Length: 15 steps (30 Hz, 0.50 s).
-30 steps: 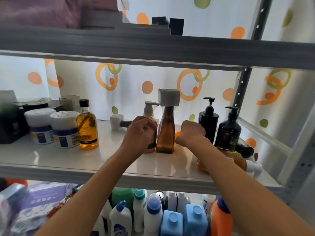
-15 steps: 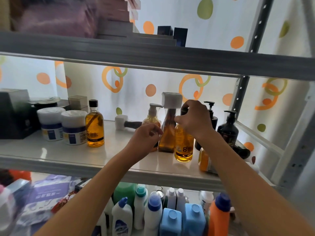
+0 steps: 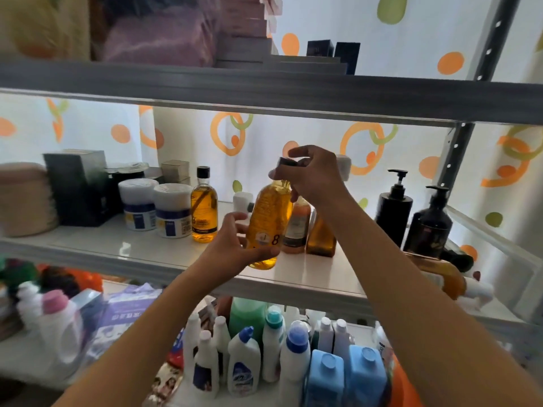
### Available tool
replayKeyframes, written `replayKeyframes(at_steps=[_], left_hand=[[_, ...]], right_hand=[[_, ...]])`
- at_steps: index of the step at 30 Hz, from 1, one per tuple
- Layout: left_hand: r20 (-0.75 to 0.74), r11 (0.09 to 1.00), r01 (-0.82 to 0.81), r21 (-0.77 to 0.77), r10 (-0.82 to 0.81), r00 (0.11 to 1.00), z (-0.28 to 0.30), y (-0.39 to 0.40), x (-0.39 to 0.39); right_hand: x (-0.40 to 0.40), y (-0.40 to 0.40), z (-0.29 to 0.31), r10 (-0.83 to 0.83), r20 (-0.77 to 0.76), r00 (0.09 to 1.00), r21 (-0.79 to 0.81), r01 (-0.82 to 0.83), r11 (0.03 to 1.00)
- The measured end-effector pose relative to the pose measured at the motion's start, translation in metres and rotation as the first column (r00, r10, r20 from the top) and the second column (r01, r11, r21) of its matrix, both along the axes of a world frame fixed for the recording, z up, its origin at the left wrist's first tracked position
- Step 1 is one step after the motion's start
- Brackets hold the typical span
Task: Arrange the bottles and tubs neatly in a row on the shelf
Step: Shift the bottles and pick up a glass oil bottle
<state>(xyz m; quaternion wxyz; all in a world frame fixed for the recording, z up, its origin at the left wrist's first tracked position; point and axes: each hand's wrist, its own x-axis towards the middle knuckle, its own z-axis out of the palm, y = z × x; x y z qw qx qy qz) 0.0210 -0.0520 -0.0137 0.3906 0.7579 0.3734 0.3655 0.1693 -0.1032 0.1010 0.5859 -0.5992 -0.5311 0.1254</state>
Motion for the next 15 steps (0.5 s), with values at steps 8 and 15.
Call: replayKeyframes(at_steps=[8,15], left_hand=[[0.04,0.96,-0.281,-0.007,0.281,0.959,-0.027,0.019,-0.039],[0.017,0.931,-0.346,-0.116,0.35,0.937,-0.039,0.048,-0.04]], right_hand=[[-0.038,0.038,-0.029,0.185,-0.243,0.952,-0.162,-0.228,0.96],[-0.043,0.055,-0.088,0.231,0.06,0.971,-0.349,-0.197,0.916]])
